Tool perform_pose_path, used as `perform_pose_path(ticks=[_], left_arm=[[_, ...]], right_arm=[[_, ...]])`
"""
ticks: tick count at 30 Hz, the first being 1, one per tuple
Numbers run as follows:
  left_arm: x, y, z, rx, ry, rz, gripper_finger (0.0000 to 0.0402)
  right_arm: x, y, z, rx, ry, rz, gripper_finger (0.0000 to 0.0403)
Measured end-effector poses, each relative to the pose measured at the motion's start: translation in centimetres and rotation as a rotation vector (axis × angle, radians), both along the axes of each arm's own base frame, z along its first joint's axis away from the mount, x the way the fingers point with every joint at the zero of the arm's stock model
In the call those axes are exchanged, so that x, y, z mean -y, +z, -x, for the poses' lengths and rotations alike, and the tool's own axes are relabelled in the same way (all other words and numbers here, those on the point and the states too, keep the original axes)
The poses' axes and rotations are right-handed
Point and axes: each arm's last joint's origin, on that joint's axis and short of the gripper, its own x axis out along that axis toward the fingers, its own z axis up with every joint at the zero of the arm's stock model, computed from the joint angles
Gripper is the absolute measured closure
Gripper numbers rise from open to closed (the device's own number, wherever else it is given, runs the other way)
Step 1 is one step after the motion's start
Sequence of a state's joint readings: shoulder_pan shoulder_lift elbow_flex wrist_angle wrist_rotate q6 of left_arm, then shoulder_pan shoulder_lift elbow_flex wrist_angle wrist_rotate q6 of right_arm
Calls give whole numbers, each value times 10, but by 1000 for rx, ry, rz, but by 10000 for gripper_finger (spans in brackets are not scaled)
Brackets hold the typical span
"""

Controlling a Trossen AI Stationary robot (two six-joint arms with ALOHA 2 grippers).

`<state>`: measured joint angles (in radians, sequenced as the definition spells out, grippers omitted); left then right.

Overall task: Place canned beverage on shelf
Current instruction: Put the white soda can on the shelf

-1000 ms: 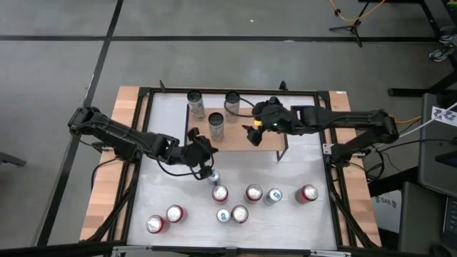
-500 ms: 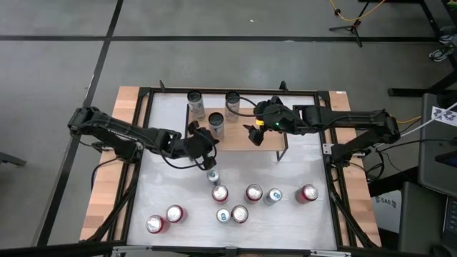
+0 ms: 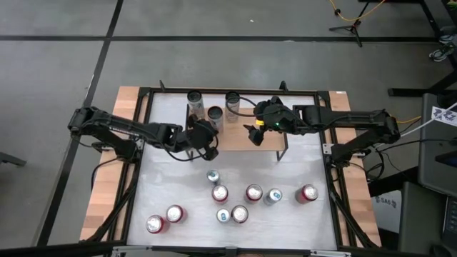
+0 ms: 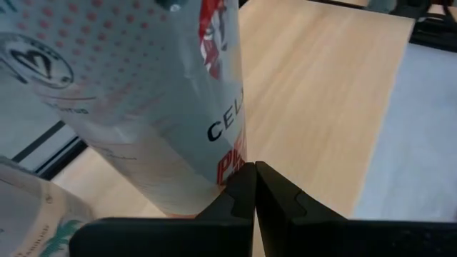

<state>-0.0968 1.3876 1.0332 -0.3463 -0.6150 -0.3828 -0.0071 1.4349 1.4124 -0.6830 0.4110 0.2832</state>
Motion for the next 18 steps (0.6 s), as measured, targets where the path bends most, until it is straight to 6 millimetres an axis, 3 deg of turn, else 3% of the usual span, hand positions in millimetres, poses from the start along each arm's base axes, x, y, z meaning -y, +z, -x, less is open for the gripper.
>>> perform_pose_path(ticks=[18], left_arm=[[-23,0,0,-1,81,-2,401]], right_arm=[[0,0,0,0,0,0,38]])
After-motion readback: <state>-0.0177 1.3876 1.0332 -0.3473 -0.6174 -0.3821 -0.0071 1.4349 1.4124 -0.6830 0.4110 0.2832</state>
